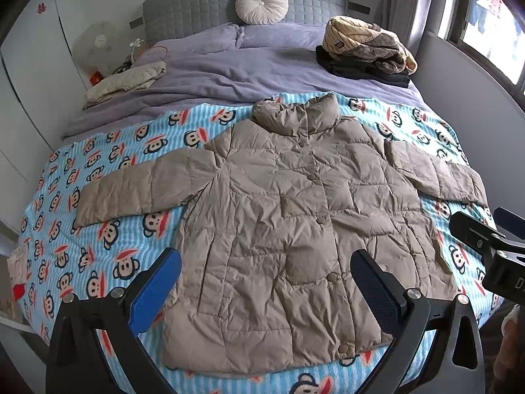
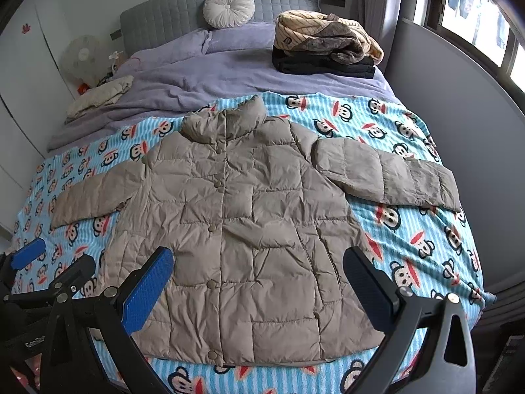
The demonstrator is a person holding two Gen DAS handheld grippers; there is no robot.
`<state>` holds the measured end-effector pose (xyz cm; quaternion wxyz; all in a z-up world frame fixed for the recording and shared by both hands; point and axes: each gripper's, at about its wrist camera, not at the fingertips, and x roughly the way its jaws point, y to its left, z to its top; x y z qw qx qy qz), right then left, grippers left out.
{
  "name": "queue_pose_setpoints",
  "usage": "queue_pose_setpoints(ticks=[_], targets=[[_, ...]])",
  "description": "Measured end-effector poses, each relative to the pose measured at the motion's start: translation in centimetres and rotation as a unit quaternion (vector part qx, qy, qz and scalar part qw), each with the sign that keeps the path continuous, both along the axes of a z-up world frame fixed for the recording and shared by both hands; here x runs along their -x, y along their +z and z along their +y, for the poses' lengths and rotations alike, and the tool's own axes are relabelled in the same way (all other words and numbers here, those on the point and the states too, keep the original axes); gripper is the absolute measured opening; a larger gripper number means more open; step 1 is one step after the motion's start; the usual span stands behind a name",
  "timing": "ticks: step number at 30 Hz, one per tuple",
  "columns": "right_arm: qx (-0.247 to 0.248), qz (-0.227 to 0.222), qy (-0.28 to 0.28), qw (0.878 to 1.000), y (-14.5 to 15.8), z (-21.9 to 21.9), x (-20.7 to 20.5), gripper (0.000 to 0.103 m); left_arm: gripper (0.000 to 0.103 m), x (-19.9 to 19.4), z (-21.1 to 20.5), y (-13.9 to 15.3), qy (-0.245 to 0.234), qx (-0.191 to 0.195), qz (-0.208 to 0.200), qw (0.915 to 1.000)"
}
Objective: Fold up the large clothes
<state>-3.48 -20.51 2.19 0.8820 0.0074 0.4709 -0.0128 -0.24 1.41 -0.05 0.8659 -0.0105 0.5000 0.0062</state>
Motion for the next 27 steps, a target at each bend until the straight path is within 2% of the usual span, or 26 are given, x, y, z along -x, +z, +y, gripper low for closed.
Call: queue_pose_setpoints(ticks=[6,18,19,21,27], targets=[[-0.001,-0.001,0.0,1.0,-0.1,0.0,-0.1,0.103,0.103,0.0,0.1,-0.4,0.006,-0.009,0.003,0.9999],[0.0,0.004,-0.002,1.0,-0.2,0.4,-0.2,0.103,0.103,-0.2,0.5,-0.6,0.008,0.012,0.022,0.9997],[0.001,0.005,-0.003,1.0,-0.3,0.6,-0.1,0.103,0.103,0.0,0.4,-0.5,0.01,-0.009,0.016,0.9998],[0.001,0.009,-0.003,1.0,-0.5,0.9,-0.1,0.103,0.103,0.2,0.5,-0.6,0.013,-0.025,-0.001,0.9996],[0.002,0.018,0.004,1.0,-0.9,0.9,-0.2,0.103,0.103,0.4,1.0,-0.8,0.023,-0.024,-0.003,0.9994]])
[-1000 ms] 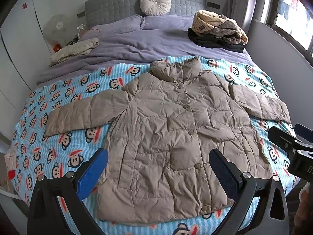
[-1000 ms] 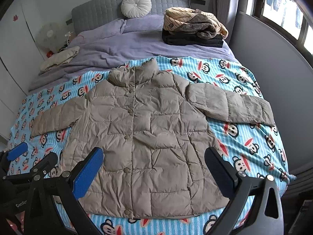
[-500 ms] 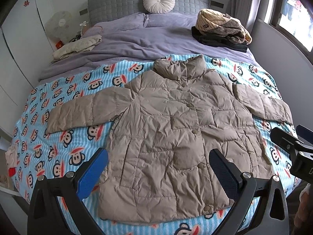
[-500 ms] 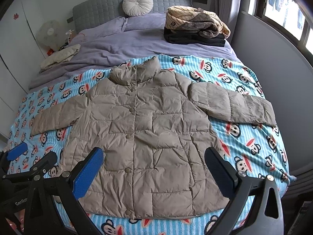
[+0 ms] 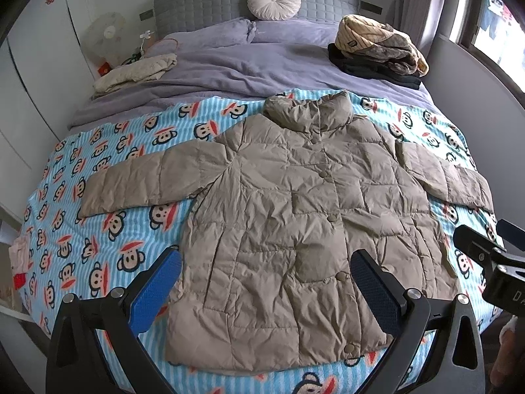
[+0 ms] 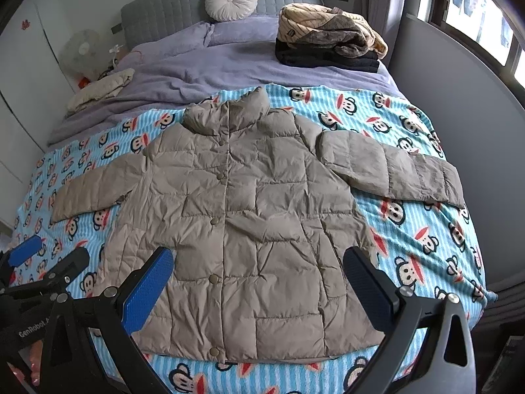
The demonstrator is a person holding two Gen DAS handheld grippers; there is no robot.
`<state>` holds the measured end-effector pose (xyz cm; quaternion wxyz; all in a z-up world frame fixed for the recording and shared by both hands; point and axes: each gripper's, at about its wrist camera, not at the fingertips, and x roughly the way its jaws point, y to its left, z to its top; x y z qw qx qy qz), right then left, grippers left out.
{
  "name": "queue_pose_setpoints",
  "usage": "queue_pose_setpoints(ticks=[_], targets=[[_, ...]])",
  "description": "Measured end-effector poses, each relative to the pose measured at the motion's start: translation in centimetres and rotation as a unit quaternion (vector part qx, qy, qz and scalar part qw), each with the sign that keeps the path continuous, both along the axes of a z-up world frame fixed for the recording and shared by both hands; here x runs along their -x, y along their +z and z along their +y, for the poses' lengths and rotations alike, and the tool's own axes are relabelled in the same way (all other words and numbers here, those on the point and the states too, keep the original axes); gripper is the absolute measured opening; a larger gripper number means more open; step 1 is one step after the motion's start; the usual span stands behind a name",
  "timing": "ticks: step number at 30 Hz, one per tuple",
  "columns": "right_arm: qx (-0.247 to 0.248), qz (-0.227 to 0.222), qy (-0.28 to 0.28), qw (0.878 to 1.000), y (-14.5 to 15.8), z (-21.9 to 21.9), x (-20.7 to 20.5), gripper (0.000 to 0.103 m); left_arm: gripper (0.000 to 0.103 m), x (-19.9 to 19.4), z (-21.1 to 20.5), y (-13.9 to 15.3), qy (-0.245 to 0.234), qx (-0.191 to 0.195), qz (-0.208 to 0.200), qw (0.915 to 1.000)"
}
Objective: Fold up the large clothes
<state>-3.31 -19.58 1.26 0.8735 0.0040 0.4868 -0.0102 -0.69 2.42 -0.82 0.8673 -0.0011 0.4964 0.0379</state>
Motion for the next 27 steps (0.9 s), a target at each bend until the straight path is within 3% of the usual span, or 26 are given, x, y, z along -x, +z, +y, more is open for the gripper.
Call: queue_pose_setpoints(ticks=[4,27], targets=[[0.0,0.007,0.001,1.0,-0.3,-0.23,-0.09,0.103,0.103,-0.03,0.15,-0.49,0.001,0.017,0.009,0.9998],[-0.002,0.008,0.001,1.0,-0.32,-0.02,-0.31,0.103,0.103,0.04,0.14,-0.98,0.002,0.027,0.013,0.9996]])
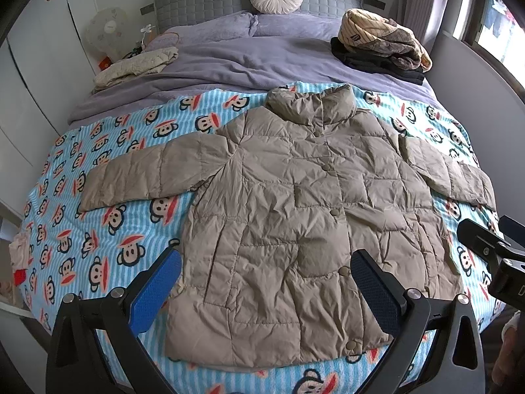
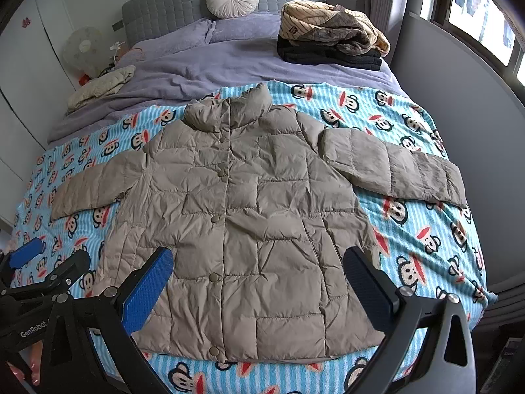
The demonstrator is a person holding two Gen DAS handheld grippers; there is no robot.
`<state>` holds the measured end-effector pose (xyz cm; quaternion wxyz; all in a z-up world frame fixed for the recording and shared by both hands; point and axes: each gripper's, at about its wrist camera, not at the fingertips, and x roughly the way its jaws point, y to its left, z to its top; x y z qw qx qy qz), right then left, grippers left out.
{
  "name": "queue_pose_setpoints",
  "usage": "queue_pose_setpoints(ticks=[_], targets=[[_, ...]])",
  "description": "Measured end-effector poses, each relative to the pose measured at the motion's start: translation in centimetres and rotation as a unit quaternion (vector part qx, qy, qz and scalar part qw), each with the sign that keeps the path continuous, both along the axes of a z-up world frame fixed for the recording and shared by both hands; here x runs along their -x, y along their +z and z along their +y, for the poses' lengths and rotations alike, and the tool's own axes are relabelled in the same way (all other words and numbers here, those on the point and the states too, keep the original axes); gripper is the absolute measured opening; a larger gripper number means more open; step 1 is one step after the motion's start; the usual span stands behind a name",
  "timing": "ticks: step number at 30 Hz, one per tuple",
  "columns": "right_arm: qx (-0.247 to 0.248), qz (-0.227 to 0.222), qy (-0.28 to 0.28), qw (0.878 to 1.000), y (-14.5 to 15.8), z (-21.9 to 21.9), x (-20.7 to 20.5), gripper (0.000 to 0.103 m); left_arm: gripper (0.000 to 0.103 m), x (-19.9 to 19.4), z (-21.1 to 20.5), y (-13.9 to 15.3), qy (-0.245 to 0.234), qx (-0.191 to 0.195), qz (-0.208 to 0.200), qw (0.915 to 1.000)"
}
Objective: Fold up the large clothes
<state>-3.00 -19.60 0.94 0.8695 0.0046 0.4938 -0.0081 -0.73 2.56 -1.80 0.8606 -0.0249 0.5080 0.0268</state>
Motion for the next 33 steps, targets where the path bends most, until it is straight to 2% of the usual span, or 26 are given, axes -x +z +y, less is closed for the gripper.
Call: queue_pose_setpoints(ticks=[16,26,33], targets=[[-0.001,0.005,0.006,1.0,0.0,1.0,-1.1,0.103,0.103,-0.8,0.7,-0.1,0.01,0.012,0.009,0.9998],[0.0,0.019,0.033,0.999,-1.3,1.8,-2.4,0.103,0.103,-1.3,2.0,-1.4,0.037,0.01,0.034,0.9987],[-0.014,0.041,0.071,0.997,-3.2,4.7,-4.4,0.103,0.103,-1.7,6.5,-4.2,0.066,0.058,0.057,0.9944]])
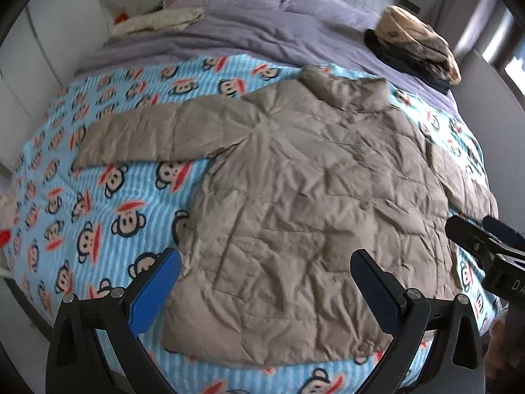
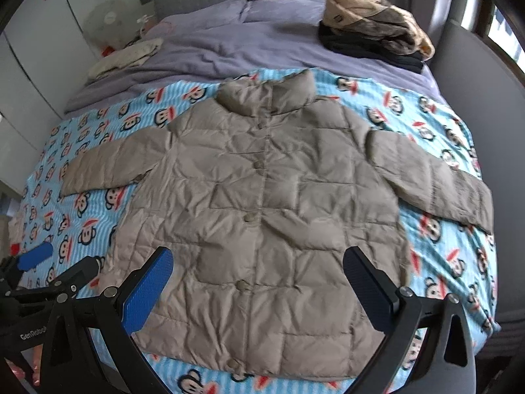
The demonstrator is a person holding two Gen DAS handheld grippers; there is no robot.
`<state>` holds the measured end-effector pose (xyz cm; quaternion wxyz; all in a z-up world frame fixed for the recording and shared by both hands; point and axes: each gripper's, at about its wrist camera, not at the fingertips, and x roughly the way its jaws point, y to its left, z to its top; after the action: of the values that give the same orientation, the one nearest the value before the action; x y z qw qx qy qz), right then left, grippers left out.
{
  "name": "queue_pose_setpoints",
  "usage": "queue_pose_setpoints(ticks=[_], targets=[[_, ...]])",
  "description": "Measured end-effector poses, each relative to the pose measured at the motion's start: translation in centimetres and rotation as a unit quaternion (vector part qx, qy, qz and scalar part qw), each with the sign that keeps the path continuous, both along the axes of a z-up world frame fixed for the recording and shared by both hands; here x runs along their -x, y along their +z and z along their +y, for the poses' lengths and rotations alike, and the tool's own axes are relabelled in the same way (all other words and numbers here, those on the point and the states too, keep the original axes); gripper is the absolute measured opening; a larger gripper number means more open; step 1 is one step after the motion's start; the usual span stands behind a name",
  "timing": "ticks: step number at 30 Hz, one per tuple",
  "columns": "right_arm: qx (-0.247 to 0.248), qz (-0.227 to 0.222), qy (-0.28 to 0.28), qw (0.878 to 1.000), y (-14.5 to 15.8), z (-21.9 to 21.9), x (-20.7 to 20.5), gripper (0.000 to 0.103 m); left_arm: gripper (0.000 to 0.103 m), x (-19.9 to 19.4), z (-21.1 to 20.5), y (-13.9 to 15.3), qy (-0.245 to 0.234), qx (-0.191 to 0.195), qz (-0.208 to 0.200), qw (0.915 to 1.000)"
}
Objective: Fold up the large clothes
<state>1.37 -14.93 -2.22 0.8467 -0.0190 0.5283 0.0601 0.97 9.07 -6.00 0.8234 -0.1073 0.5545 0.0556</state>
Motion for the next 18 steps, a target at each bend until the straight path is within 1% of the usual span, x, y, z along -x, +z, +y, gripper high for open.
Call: queue_pose_setpoints(ticks=[3,5,8,10,11,13,15,17,18], targets=[[-0.027,0.028,0.004,0.999,-2.0,2.1,-1.8,0.103,0.103,-0.9,4.4,-2.2,0.032,0.011,0.001,0.9994],[-0.054,0.043,0.007,0.998,-3.3,3.9,-3.0,0.103,0.103,-1.7,8.2,-3.8,0.058,0.015,0.003,0.9982],[-0.048,0.05,0.02,0.997,-5.1,6.9,-4.2,0.103,0.103,-3.5,14.3,-6.9,0.096,0.037,-0.004,0.9947],[-0.047,0.067,0.038,0.996,-6.9,9.5,-5.0,0.103,0.103,-4.9,18.1,-9.3,0.121,0.049,-0.005,0.9914],[-0.044,0.08,0.046,0.995,-8.1,10.9,-5.4,0.103,0.103,-5.7,20.0,-10.5,0.135,0.054,-0.006,0.9894],[-0.045,0.09,0.053,0.994,-9.8,12.5,-5.9,0.103,0.103,-7.1,23.3,-12.9,0.158,0.077,-0.016,0.9842],[-0.042,0.098,0.056,0.993,-11.4,13.9,-6.4,0.103,0.103,-8.5,26.5,-15.4,0.185,0.116,-0.028,0.9755],[-0.045,0.105,0.057,0.992,-12.9,15.1,-7.1,0.103,0.103,-9.7,28.6,-17.5,0.207,0.146,-0.033,0.9669],[-0.047,0.106,0.057,0.992,-13.0,15.3,-7.2,0.103,0.103,-10.3,29.6,-18.3,0.216,0.153,-0.032,0.9637]])
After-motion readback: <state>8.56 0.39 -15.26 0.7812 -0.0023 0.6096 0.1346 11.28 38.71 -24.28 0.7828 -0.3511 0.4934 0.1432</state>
